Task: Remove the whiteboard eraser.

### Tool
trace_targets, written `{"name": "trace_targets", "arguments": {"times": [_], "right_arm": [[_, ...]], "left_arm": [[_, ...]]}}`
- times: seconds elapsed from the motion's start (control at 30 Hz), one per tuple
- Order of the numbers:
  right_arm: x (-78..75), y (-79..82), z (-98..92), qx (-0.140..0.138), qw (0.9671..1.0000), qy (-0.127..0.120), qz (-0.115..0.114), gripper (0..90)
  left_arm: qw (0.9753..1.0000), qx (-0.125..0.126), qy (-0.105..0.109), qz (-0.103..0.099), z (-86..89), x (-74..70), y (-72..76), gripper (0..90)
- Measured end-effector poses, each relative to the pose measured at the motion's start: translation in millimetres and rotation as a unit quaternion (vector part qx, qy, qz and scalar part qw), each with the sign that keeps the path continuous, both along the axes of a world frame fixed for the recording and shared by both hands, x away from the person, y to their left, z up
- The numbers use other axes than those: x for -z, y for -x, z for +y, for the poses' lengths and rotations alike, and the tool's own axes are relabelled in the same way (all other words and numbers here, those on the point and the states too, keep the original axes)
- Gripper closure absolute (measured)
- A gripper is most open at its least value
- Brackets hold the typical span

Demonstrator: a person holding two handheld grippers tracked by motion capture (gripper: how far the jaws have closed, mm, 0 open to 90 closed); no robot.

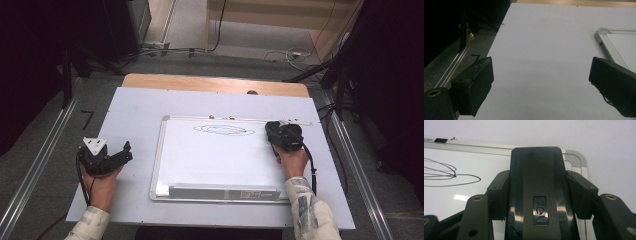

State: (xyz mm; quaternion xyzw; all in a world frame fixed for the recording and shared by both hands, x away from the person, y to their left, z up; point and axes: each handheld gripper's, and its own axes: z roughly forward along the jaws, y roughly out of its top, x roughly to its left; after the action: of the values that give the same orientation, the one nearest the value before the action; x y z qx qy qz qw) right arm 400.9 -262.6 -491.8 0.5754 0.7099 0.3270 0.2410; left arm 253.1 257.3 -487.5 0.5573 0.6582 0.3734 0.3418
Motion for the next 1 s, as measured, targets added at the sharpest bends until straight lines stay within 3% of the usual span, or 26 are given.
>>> {"name": "trace_targets", "arguments": {"times": [0.13,0.27,0.47,0.73,1.0], "right_arm": [[0.6,-1.1,-1.0,0.001,1.0000,-0.007,0.006,37.7],[2.3,-2.3,0.4,0.003,0.9998,-0.001,0.017,34.4],[1.4,-2.2,1.7,0.002,0.9998,0.008,0.020,37.1],[0.6,-0.5,2.3,0.004,0.9998,0.013,0.012,38.5],[-3.9,3.6,2.3,0.005,0.9999,0.011,-0.012,38.6]], "left_arm": [[1.0000,0.001,-0.001,0.001,-0.2,0.0,0.1,6.0],[1.0000,0.000,-0.001,0.001,0.0,0.0,0.2,6.0],[1.0000,0.001,-0.001,0.002,-0.3,0.6,-0.4,6.0],[1.0000,0.000,0.000,0.002,0.1,0.3,-0.1,6.0],[1.0000,0.000,0.002,0.002,0.8,0.5,-0.3,6.0]]}}
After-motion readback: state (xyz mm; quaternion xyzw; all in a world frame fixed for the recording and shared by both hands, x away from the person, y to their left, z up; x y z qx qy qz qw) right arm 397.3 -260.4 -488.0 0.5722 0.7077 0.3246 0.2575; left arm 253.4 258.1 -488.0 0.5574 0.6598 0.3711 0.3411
